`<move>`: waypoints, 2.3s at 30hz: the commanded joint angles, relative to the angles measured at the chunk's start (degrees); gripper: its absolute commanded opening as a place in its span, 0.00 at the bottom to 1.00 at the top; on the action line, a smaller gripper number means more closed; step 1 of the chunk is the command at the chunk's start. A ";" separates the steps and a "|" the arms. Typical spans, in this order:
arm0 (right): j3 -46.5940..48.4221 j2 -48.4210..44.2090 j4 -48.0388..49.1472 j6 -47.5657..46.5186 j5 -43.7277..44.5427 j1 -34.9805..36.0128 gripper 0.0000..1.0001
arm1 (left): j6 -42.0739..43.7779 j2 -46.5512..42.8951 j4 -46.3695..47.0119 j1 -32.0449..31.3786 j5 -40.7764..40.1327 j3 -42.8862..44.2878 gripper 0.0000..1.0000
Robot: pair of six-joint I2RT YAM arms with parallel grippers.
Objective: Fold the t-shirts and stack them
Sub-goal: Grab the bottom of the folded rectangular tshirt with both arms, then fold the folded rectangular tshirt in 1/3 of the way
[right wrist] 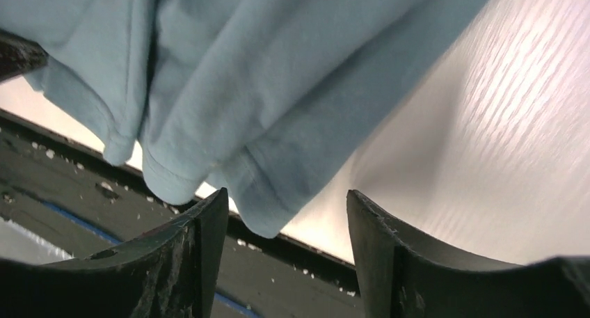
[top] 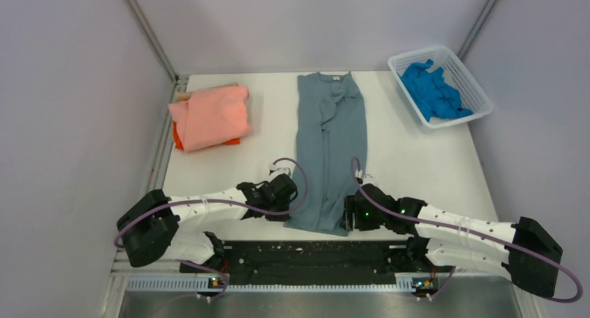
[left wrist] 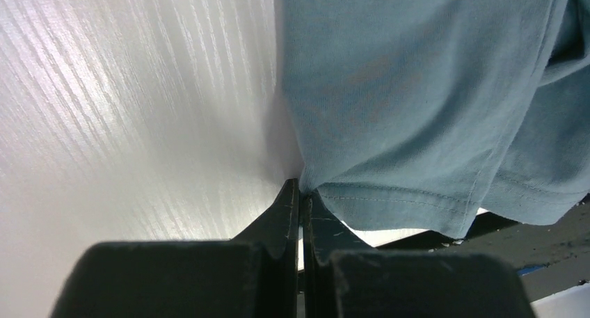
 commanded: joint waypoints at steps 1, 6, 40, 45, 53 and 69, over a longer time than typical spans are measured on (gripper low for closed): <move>-1.67 -1.33 -1.23 2.40 -5.93 0.54 0.61 | 1.31 0.03 0.79 -0.13 0.89 0.64 0.00; -4.37 -0.01 6.69 4.68 -6.72 0.51 0.51 | 2.37 1.21 1.76 -0.13 2.42 1.50 0.00; 8.92 -12.77 -6.29 -4.24 16.60 -0.25 0.00 | 8.99 -3.21 11.57 2.67 -1.20 7.94 0.00; 11.11 -7.22 2.93 -8.64 16.29 -8.24 0.00 | 8.37 6.44 11.96 9.17 0.96 17.15 0.00; 14.04 -0.95 12.16 -14.19 16.13 -15.17 0.00 | 11.46 15.53 8.11 14.16 0.70 30.14 0.00; 21.66 12.07 22.51 -20.21 6.50 -27.43 0.00 | 15.16 25.34 2.00 19.92 -2.26 44.74 0.00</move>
